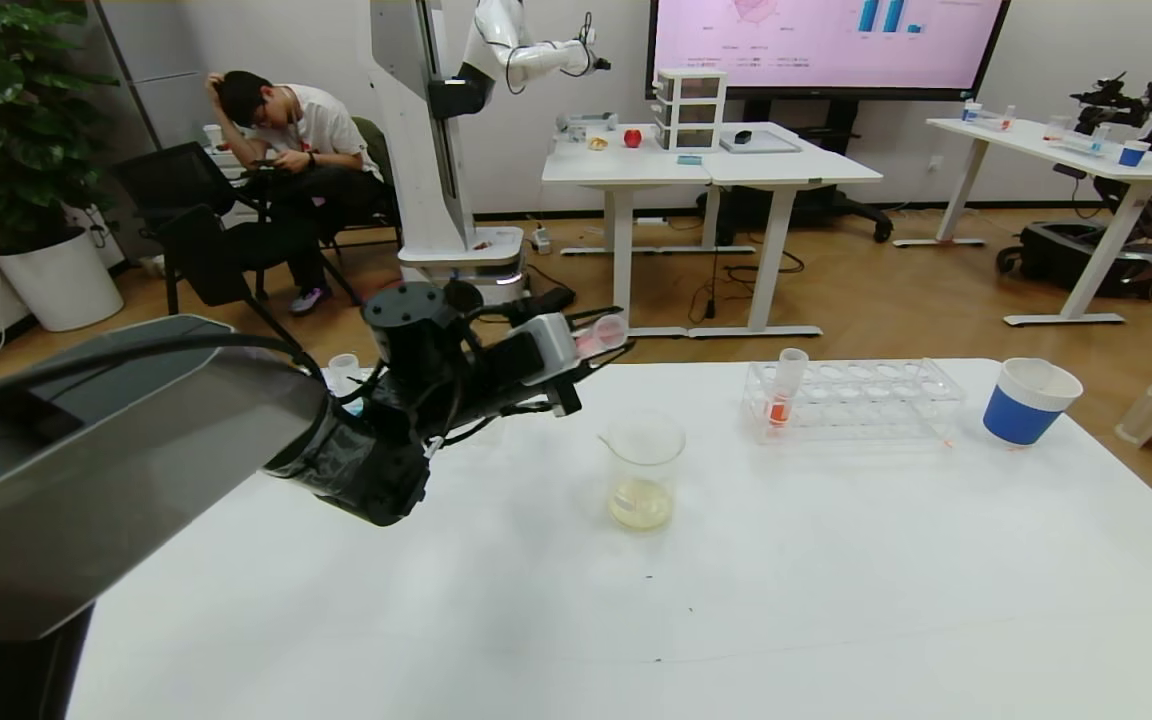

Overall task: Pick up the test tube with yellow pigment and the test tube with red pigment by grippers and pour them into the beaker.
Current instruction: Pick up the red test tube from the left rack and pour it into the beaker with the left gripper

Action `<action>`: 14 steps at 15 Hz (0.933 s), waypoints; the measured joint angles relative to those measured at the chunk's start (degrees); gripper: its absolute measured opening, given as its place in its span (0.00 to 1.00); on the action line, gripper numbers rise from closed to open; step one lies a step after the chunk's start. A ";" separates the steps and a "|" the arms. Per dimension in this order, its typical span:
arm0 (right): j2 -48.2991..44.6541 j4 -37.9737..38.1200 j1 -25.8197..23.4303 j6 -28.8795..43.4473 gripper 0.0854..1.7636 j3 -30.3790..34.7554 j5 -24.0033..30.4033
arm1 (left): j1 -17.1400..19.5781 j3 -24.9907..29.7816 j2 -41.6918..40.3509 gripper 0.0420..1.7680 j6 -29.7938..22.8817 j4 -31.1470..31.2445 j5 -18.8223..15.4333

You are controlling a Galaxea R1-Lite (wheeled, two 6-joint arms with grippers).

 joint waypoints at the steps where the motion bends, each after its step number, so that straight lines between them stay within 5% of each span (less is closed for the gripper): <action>1: 0.00 0.02 0.00 0.00 0.98 0.00 0.00 | -0.13 -1.23 0.57 0.27 2.66 0.90 -1.16; 8: 0.00 0.02 -0.02 0.00 0.98 0.00 0.00 | -0.38 -8.12 2.69 0.27 21.81 7.83 -9.42; 14: 0.00 0.02 0.00 0.00 0.98 0.00 0.00 | -0.10 -8.64 3.35 0.27 34.21 9.53 -9.85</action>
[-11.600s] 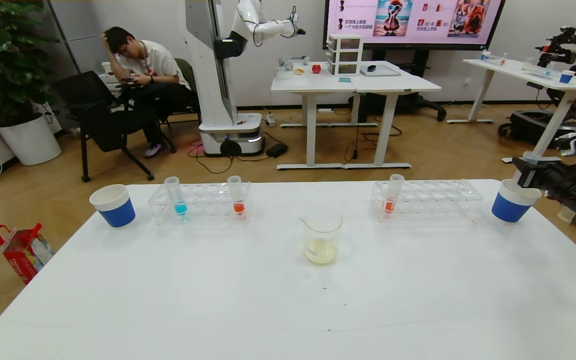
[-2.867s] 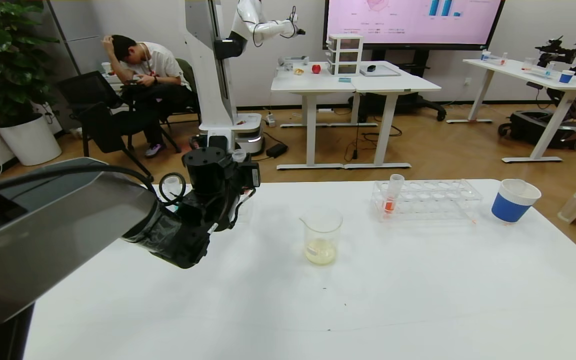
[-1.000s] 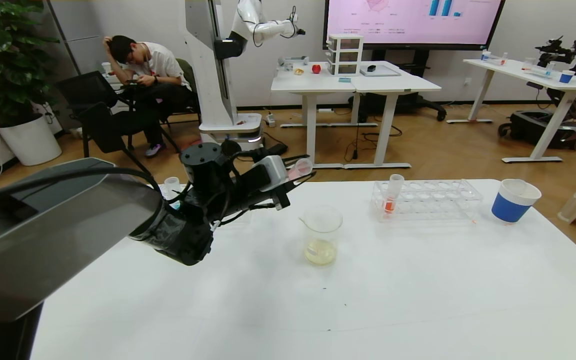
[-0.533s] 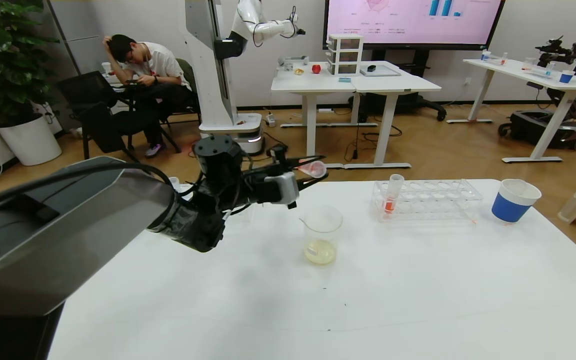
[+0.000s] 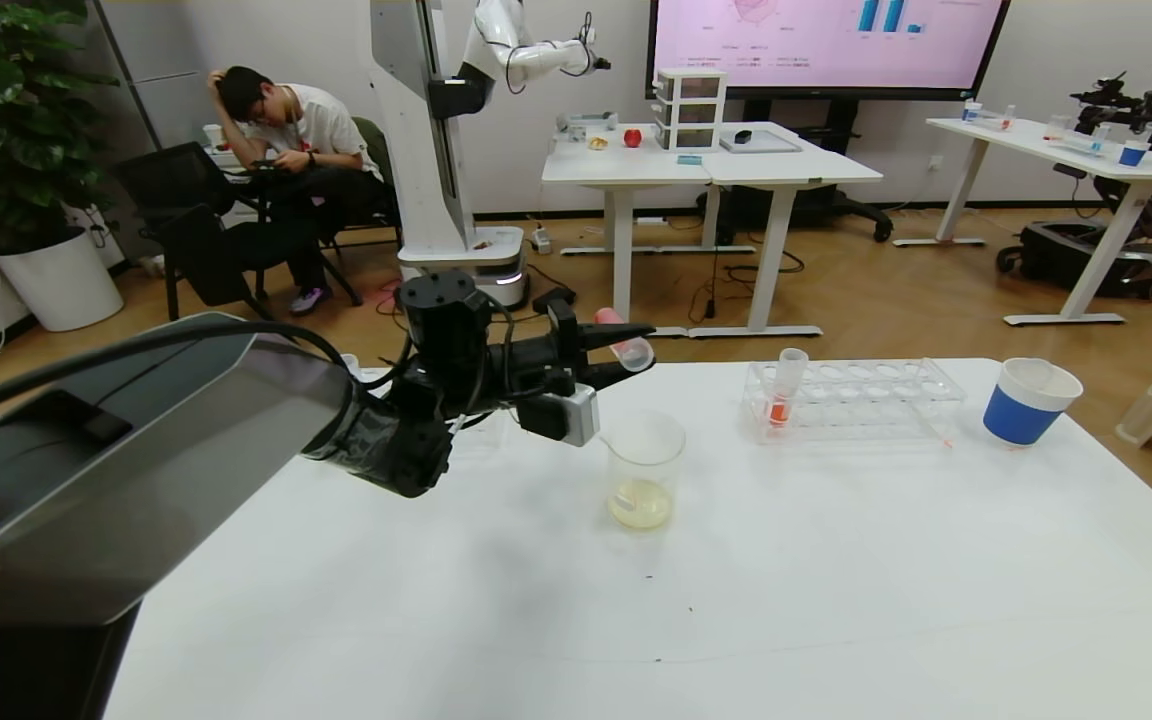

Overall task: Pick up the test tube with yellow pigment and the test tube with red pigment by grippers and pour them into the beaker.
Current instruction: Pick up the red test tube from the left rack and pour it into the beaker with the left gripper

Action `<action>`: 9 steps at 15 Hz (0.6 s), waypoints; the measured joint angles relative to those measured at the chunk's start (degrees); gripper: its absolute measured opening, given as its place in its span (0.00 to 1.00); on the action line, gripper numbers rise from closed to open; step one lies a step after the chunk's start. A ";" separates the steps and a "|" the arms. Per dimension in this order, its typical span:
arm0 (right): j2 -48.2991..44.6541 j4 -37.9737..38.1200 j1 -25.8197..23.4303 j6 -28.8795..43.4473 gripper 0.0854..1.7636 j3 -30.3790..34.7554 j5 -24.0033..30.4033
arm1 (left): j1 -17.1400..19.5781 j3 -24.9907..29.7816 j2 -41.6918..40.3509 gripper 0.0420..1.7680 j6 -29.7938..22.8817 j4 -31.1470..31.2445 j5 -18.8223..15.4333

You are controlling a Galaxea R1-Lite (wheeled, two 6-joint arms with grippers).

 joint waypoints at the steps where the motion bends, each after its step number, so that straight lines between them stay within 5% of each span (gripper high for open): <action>1: 0.00 0.00 0.00 0.00 0.98 0.00 0.00 | -0.09 0.00 0.09 0.27 1.50 0.20 0.04; 9: 0.00 0.00 0.00 0.00 0.98 0.00 0.00 | -1.06 0.71 0.17 0.27 12.21 1.60 0.48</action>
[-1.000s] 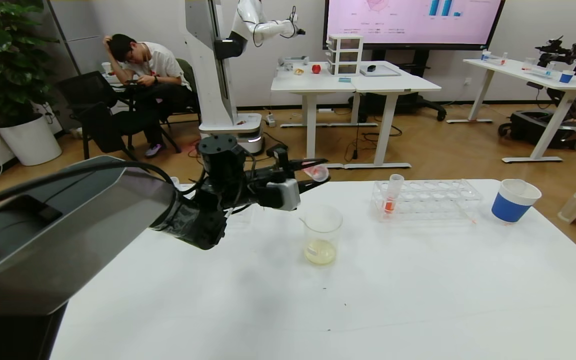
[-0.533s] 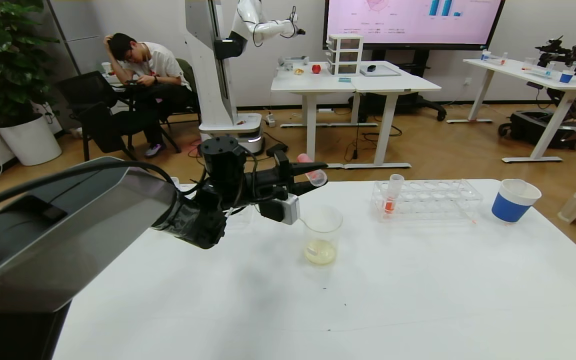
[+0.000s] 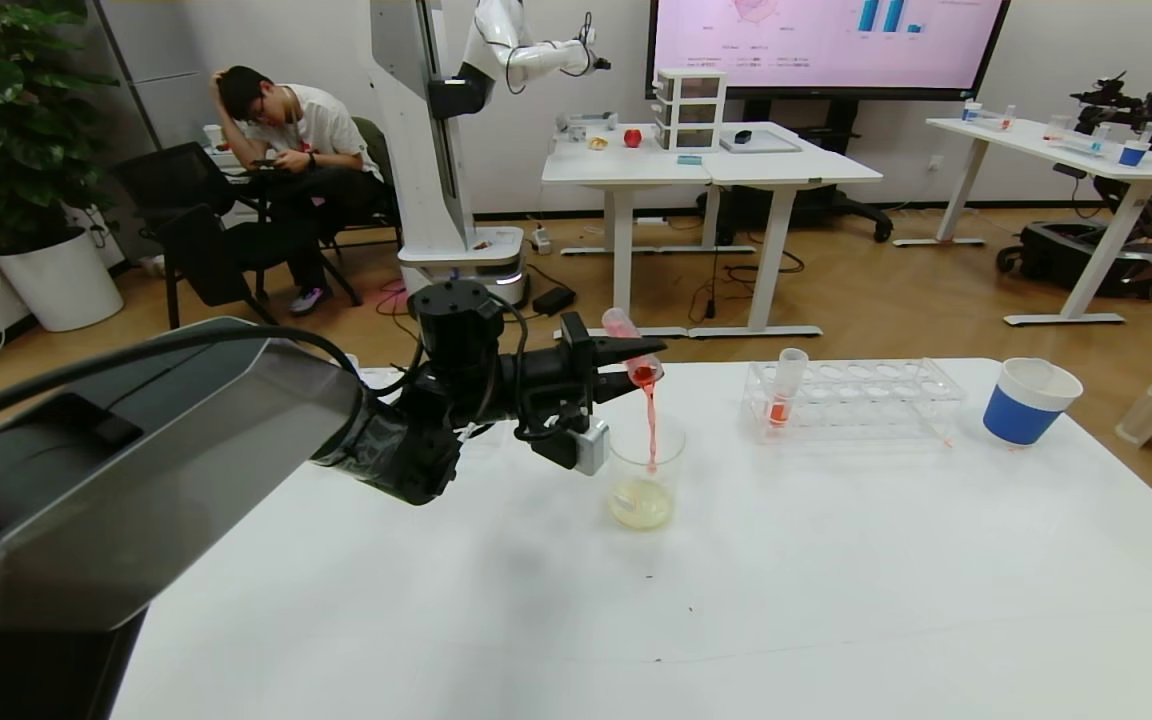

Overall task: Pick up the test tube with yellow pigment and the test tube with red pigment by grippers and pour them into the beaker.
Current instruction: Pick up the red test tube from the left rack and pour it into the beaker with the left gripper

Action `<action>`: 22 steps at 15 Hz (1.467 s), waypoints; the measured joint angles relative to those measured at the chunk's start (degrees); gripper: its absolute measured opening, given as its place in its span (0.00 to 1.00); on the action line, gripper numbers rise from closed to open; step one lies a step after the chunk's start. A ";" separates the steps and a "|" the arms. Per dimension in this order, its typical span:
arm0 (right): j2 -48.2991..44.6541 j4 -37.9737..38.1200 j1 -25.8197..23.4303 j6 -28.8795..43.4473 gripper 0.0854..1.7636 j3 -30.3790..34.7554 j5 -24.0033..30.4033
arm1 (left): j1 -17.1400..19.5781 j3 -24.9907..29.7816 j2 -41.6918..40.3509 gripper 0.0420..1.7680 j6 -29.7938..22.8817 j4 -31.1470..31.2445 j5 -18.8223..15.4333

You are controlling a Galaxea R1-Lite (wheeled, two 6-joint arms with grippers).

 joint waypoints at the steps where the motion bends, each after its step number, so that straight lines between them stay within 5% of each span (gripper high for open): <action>1: 0.00 0.00 0.00 0.00 0.98 0.00 0.00 | 0.00 0.11 0.00 0.27 1.00 -0.07 0.02; 15: 0.00 0.00 0.00 0.00 0.98 0.00 0.00 | 0.45 0.06 1.10 0.27 16.54 -0.71 -0.55; 20: 0.00 0.00 0.00 0.00 0.98 0.00 0.00 | 0.30 0.22 1.16 0.27 15.54 -0.77 -0.78; 22: 0.00 -0.02 0.00 0.00 0.98 0.00 0.00 | 0.22 0.22 1.13 0.27 10.40 -0.77 -0.41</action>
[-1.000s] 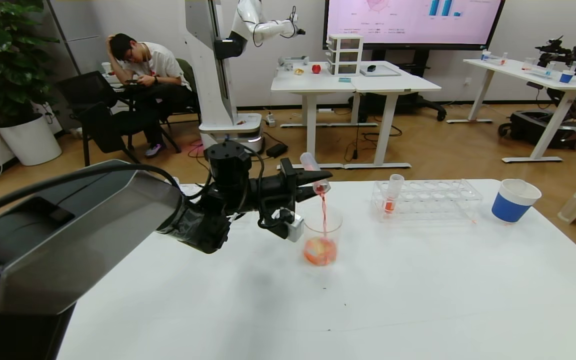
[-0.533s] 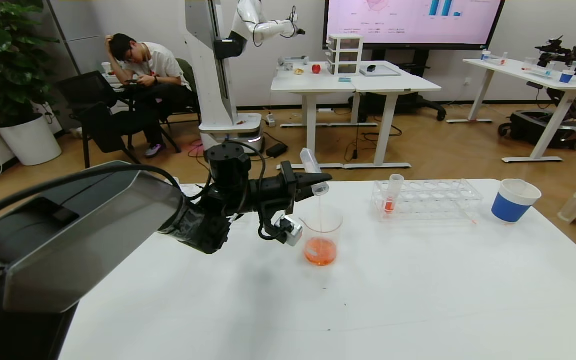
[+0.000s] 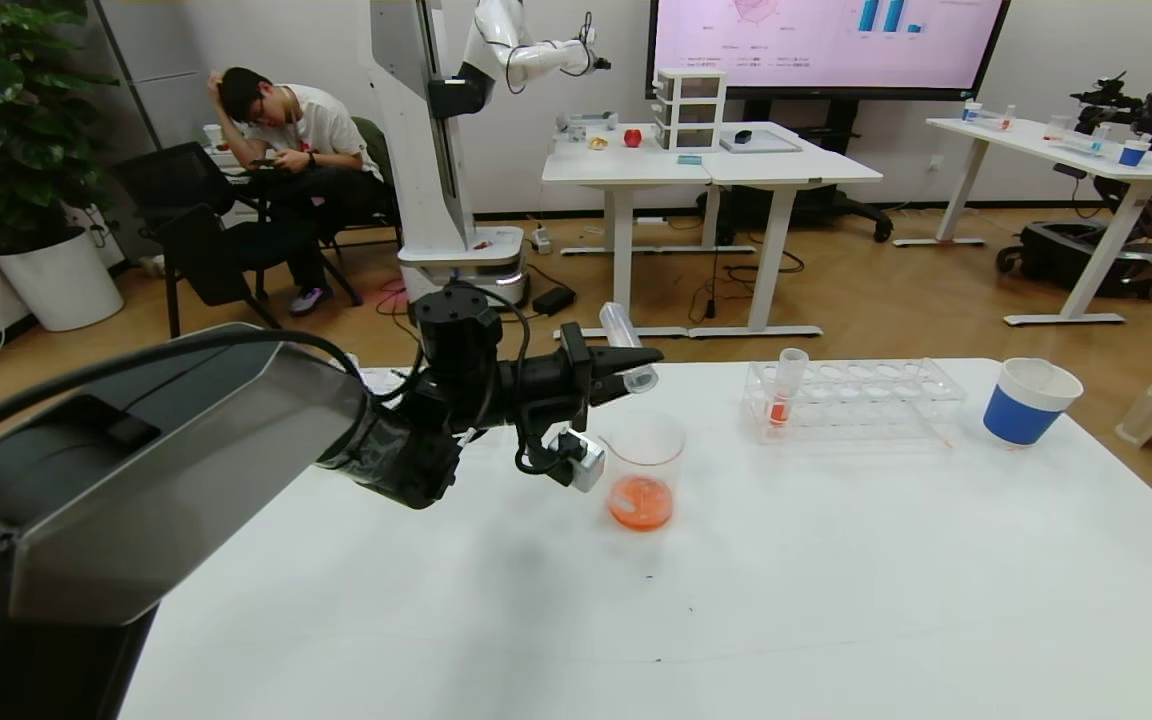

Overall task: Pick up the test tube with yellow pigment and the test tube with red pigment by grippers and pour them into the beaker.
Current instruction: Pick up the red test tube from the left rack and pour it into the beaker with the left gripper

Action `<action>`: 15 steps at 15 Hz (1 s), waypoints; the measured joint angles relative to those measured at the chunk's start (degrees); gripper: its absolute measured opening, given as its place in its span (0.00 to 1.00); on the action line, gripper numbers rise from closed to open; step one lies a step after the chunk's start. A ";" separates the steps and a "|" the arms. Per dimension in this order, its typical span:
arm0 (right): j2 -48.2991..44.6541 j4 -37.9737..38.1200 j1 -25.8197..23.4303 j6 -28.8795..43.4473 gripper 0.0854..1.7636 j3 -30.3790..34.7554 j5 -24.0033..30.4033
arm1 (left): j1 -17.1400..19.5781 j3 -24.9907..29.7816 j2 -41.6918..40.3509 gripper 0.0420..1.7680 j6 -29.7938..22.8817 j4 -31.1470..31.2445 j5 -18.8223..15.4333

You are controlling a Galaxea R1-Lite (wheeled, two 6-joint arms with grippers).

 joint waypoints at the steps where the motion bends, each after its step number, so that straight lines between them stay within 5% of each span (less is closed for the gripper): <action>1: 0.00 0.02 0.00 0.00 0.98 0.00 0.00 | -0.21 0.00 -0.06 0.27 -5.11 -0.44 1.27; 4: 0.00 0.02 0.00 0.00 0.98 0.00 0.00 | -0.52 1.52 -0.22 0.27 -25.14 -9.13 13.68; 6: 0.00 0.02 0.00 0.02 0.98 0.00 0.00 | -1.82 3.75 -0.20 0.27 -40.94 -17.14 30.77; 9: 0.00 0.02 0.00 0.02 0.98 0.00 0.00 | -4.44 5.49 -0.34 0.27 -59.99 -20.02 52.44; 12: 0.00 0.02 0.00 0.02 0.98 0.00 0.00 | -5.39 5.24 -1.60 0.27 -76.61 -15.25 67.68; 15: 0.00 0.02 0.00 0.02 0.98 0.00 0.00 | -5.75 1.91 -3.95 0.27 -93.53 -0.02 77.25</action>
